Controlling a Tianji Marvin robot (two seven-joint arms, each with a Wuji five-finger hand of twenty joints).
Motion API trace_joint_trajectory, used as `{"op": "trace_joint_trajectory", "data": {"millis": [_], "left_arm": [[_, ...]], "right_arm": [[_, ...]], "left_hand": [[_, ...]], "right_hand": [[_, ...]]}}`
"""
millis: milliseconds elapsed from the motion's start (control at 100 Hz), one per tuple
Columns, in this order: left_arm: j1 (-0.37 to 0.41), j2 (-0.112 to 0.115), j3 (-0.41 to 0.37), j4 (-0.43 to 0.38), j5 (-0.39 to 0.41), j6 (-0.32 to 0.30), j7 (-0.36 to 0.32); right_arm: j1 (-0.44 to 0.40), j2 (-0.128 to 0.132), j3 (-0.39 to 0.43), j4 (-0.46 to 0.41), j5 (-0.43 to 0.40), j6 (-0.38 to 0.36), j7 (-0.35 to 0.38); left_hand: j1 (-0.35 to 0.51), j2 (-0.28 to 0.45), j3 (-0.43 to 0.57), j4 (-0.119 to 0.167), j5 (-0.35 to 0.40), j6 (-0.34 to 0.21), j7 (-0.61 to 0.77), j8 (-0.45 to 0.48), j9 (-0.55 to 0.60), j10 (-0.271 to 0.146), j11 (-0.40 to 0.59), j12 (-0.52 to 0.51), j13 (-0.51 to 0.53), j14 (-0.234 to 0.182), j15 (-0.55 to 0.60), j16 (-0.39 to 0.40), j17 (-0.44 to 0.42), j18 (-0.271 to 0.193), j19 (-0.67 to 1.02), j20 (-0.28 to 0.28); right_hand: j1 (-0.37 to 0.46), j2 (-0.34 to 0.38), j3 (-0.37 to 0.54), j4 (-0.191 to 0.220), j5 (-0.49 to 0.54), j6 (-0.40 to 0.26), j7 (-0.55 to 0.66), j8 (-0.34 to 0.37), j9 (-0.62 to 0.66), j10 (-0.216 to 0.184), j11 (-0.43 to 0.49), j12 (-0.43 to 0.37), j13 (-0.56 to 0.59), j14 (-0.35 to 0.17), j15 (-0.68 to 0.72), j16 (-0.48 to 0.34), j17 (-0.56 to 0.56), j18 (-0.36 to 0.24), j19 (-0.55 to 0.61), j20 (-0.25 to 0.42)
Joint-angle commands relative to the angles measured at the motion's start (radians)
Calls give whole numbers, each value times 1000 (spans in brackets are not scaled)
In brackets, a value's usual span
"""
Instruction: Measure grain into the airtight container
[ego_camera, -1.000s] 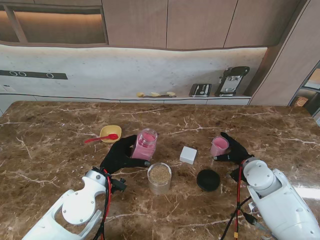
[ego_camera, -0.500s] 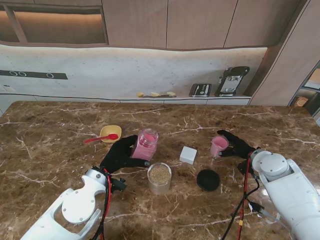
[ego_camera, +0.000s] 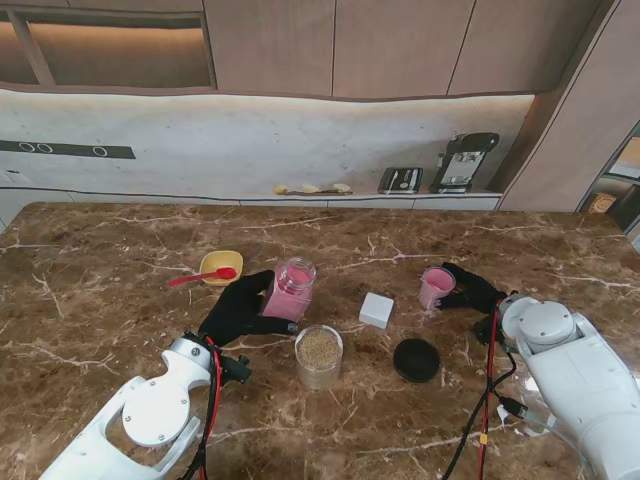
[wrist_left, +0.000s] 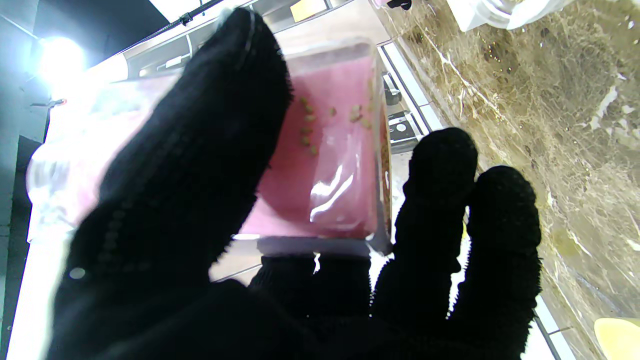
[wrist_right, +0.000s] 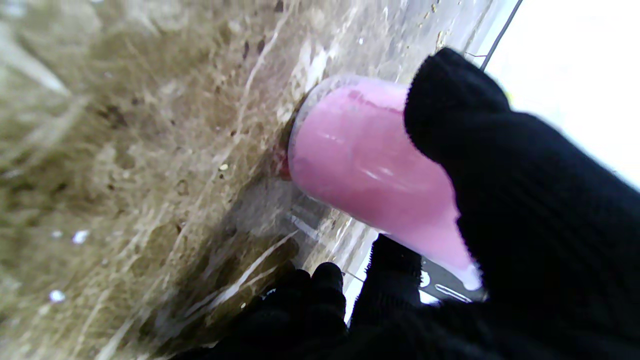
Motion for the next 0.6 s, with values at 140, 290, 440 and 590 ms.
{"op": "trace_joint_trajectory", "data": {"millis": [140, 290, 440, 590], "left_arm": [[8, -2, 5, 4, 1, 0, 7], [10, -1, 4, 3, 1, -2, 6], [8, -2, 6, 6, 0, -7, 7], [7, -2, 6, 7, -1, -8, 6]], "right_arm": [[-79, -32, -16, 37, 8, 15, 27], [-97, -34, -10, 25, 33, 7, 39], [-106, -36, -11, 20, 44, 4, 35], [-105, -40, -19, 27, 49, -1, 34]], "left_hand": [[172, 442, 362, 51, 377, -184, 579, 86, 173, -72, 335, 85, 18, -40, 38, 10, -3, 4, 44, 25], [173, 442, 363, 51, 377, -183, 578, 86, 173, -68, 335, 86, 17, -38, 37, 10, -5, 6, 42, 24], [172, 443, 362, 51, 377, -182, 578, 87, 174, -70, 335, 87, 17, -39, 37, 9, -6, 5, 42, 24], [172, 441, 362, 51, 375, -183, 577, 87, 174, -71, 335, 87, 17, -38, 37, 9, -5, 7, 43, 25]], "right_hand": [[12, -28, 7, 38, 26, -37, 120, 62, 15, 114, 53, 47, -14, 224, 57, -24, 164, 430, 268, 31], [16, -24, -3, 36, -75, 19, -162, -159, 17, 112, 72, 23, -14, 226, 49, -42, 165, 437, 270, 27], [25, -21, -9, 38, -56, -8, -133, -167, 14, 108, 71, 13, -14, 224, 46, -51, 164, 435, 269, 26], [31, -18, -9, 40, 81, -43, 39, -97, 23, 98, 85, 11, -13, 220, 47, -60, 164, 433, 267, 27]]}}
